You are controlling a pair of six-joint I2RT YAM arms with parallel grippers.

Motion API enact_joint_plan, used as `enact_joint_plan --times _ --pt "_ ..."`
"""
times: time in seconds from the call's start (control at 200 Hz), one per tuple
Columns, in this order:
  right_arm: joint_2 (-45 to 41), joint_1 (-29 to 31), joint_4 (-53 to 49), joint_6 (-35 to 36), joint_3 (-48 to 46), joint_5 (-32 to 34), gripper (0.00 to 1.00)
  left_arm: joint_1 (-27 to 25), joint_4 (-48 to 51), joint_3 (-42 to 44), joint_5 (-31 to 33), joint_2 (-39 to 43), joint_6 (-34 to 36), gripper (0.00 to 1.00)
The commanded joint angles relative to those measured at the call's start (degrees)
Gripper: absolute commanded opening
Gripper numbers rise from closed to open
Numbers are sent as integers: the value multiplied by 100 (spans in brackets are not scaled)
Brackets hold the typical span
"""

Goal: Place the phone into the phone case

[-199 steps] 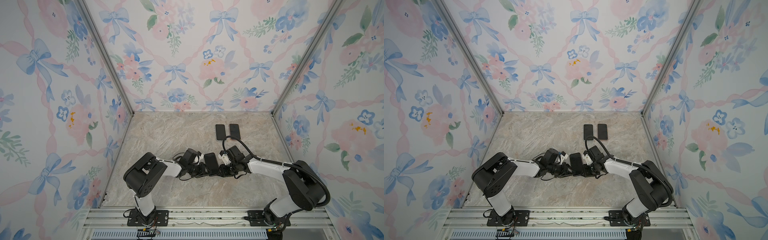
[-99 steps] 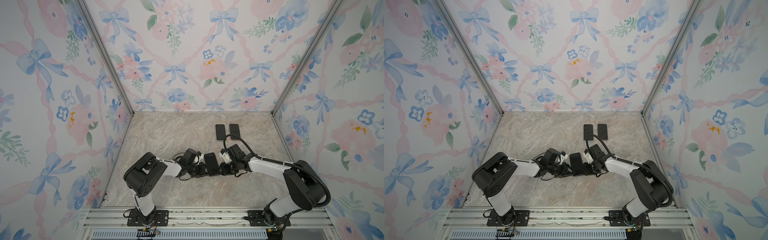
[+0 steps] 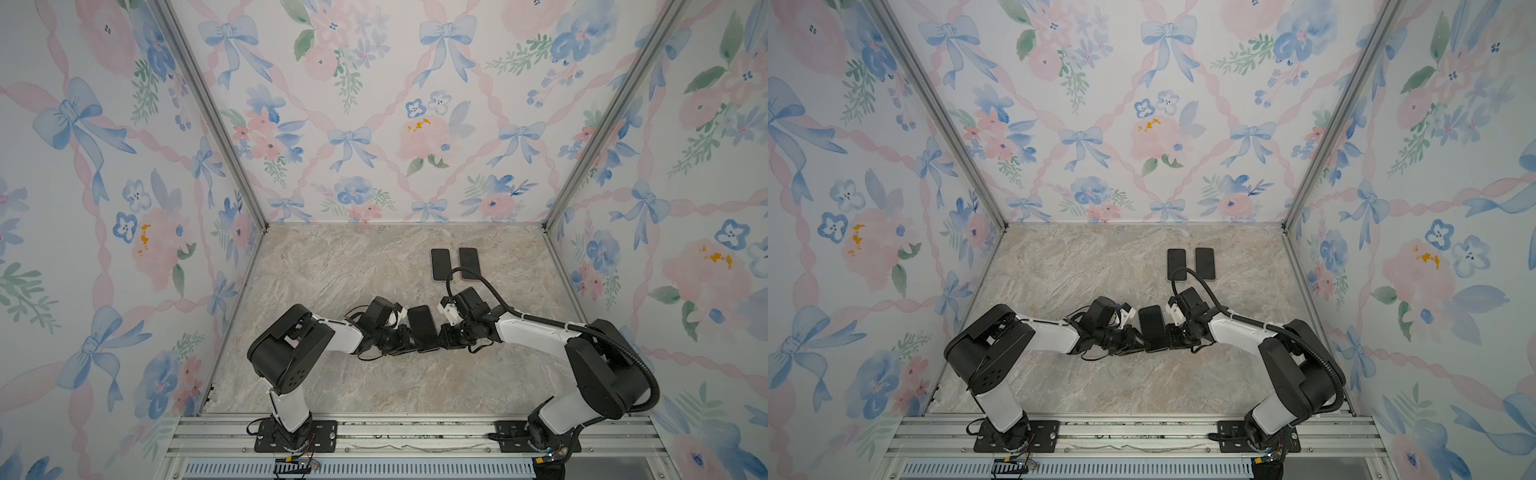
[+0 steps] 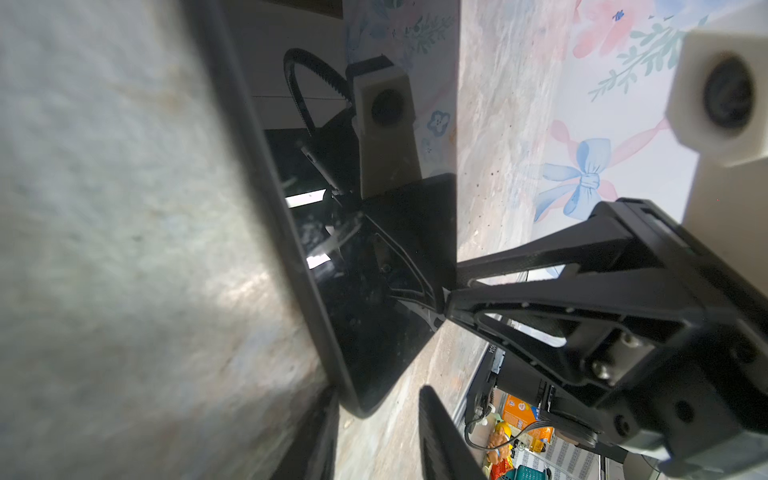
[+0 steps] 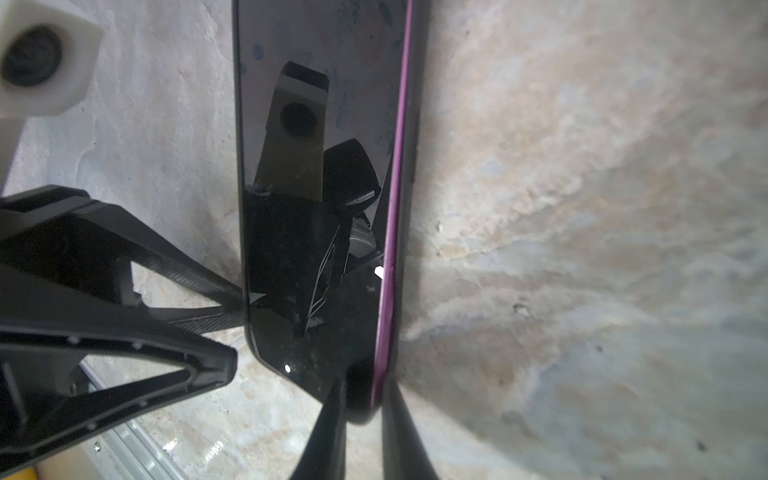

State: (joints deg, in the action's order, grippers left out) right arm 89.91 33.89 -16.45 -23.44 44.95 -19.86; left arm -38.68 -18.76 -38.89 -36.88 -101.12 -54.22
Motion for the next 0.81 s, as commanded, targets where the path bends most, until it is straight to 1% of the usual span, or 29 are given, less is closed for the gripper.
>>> enact_joint_plan --times 0.0,0.325,0.34,0.38,0.63,0.8 --pt "294 317 228 -53 -32 -159 14 7 435 59 314 -310 148 35" --pt "458 613 619 -344 -201 -194 11 18 426 50 296 -312 157 34" --pt "590 625 627 -359 -205 -194 11 18 426 44 296 -314 157 33" --pt "626 651 658 -380 -231 -190 11 18 426 43 296 -312 157 33" --pt "687 708 721 -477 -355 -50 10 36 433 16 278 -303 166 32" --pt "831 862 646 -483 -370 -98 10 87 431 14 254 -312 192 31"
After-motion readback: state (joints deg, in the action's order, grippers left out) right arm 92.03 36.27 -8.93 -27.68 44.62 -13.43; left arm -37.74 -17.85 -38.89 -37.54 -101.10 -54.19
